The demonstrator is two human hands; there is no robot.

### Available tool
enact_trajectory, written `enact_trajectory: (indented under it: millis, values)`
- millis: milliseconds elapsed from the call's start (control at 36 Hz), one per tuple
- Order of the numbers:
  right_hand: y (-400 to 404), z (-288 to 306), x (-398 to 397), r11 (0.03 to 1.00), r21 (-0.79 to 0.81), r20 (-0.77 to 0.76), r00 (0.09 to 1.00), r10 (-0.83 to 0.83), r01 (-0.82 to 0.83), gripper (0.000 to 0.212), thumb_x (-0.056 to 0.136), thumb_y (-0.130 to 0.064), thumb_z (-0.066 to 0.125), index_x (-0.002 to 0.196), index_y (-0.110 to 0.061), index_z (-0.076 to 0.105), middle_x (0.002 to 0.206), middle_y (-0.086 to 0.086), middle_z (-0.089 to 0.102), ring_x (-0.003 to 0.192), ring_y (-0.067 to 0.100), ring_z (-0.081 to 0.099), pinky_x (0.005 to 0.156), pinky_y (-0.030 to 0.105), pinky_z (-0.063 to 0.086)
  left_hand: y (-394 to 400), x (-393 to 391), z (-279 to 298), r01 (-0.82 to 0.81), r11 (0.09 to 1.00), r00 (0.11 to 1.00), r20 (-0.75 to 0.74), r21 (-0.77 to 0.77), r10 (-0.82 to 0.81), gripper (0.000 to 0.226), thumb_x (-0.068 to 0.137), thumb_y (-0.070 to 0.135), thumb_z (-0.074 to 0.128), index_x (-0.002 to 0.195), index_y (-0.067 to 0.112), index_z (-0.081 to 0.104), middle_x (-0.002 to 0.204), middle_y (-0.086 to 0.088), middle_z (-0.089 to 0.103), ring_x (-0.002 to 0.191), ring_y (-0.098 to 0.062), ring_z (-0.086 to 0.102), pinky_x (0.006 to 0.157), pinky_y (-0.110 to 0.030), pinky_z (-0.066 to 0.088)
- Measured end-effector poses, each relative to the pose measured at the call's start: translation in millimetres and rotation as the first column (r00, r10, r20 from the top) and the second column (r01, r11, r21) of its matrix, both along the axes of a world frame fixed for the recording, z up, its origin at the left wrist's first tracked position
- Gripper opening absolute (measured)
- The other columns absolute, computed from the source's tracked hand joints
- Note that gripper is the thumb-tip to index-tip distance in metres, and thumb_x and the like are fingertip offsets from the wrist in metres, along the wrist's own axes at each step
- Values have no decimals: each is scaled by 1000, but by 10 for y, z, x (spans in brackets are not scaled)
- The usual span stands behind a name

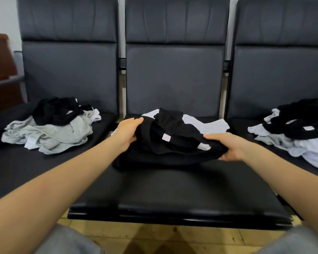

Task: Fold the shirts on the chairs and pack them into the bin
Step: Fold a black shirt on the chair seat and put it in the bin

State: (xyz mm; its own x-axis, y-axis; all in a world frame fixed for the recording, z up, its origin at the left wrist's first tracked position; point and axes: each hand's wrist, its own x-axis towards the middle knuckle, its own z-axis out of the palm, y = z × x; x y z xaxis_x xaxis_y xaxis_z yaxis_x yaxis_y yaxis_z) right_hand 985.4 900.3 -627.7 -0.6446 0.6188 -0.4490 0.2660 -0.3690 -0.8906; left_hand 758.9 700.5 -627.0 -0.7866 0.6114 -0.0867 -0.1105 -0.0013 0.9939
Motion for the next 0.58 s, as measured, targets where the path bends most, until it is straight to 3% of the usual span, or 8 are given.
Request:
enact_trajectory:
  millis: [83, 139, 222, 278, 333, 389, 472, 583]
  values:
    - [-65, -10, -40, 1000, -2, -79, 997, -11, 11, 12, 93, -17, 62, 105, -17, 65, 83, 1, 76, 85, 18, 70, 72, 34, 56, -21, -9, 6, -74, 997, 997, 34, 29, 73, 7, 92, 22, 62, 90, 18, 66, 101, -2, 69, 100, -21, 63, 90, -36, 51]
    - [-87, 19, -61, 999, -1, -170, 985, -37, 38, 12, 97, -21, 56, 106, -18, 64, 95, 3, 74, 93, 19, 67, 75, 35, 52, -34, -22, 26, -88, 994, 994, 68, 57, 84, 12, 92, 21, 62, 100, 14, 67, 102, -4, 70, 96, -21, 66, 85, -35, 54]
    - [-104, 72, -97, 995, -29, -261, 960, -105, 101, 16, 101, -25, 48, 96, -19, 62, 102, 4, 69, 91, 20, 65, 75, 36, 48, -42, -34, 60, -94, 993, 993, 80, 67, 88, 12, 92, 21, 62, 100, 12, 66, 89, -5, 69, 72, -16, 66, 51, -19, 48]
    - [-127, 111, -109, 986, -88, -278, 947, -163, 143, 22, 102, -26, 47, 85, -19, 59, 83, 4, 72, 73, 20, 69, 70, 37, 48, -41, -19, 77, -99, 993, 990, 103, 66, 92, 8, 93, 21, 62, 91, 13, 65, 78, -2, 66, 60, -13, 59, 41, -15, 41]
    - [-185, 166, -106, 976, -130, -269, 941, -203, 173, 24, 101, -26, 49, 81, -16, 56, 55, 3, 68, 45, 15, 66, 56, 32, 51, -26, -38, 73, -107, 993, 991, 81, 47, 103, 11, 93, 24, 63, 89, 14, 64, 78, -1, 65, 62, -15, 59, 45, -16, 43]
    - [-211, 187, -97, 974, -147, -275, 939, -206, 170, 29, 101, -24, 51, 73, -15, 51, 40, -1, 57, 31, 10, 55, 35, 18, 43, -14, -73, 53, -107, 994, 991, -80, -37, 104, 21, 94, 29, 59, 80, 14, 62, 81, -4, 63, 71, -20, 59, 59, -23, 47]
    - [-238, 207, -75, 988, -122, -331, 935, -130, 94, 32, 100, -19, 50, 68, -14, 48, 39, -3, 50, 30, 8, 49, 33, 13, 37, -44, -73, 27, -131, 956, 903, -429, -263, 6, 39, 99, 36, 42, 70, 15, 56, 79, -9, 62, 78, -26, 58, 80, -36, 47]
    - [-268, 260, -84, 998, -31, -432, 900, -59, 51, 29, 100, -12, 48, 71, -12, 51, 43, -4, 53, 34, 6, 52, 36, 14, 40, -76, -31, 35, -51, 945, 916, -393, -322, -85, 53, 99, 41, 35, 58, 18, 60, 56, -5, 60, 59, -25, 56, 73, -33, 46]
